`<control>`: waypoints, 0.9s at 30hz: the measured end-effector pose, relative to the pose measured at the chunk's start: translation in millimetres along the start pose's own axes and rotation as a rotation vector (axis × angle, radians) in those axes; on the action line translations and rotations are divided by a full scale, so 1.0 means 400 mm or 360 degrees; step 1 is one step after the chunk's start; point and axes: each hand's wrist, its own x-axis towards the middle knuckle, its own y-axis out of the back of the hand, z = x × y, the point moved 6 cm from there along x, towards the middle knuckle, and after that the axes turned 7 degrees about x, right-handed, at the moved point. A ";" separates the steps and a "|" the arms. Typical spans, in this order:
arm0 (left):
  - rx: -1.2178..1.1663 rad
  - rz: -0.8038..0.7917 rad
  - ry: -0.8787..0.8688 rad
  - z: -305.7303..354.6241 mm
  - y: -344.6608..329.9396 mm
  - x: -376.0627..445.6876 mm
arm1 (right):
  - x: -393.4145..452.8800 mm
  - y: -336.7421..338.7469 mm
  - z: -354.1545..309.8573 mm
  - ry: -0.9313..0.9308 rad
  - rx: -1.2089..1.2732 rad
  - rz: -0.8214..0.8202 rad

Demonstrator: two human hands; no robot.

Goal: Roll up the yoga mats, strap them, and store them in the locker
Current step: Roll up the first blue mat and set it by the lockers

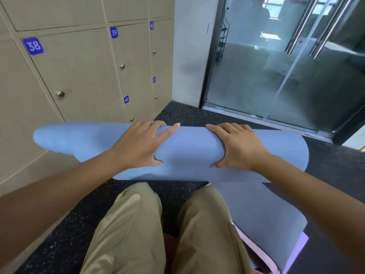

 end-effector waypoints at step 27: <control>-0.0038 -0.0173 -0.0262 0.240 0.378 -0.503 | -0.595 0.154 -0.386 0.0113 0.0235 -0.0075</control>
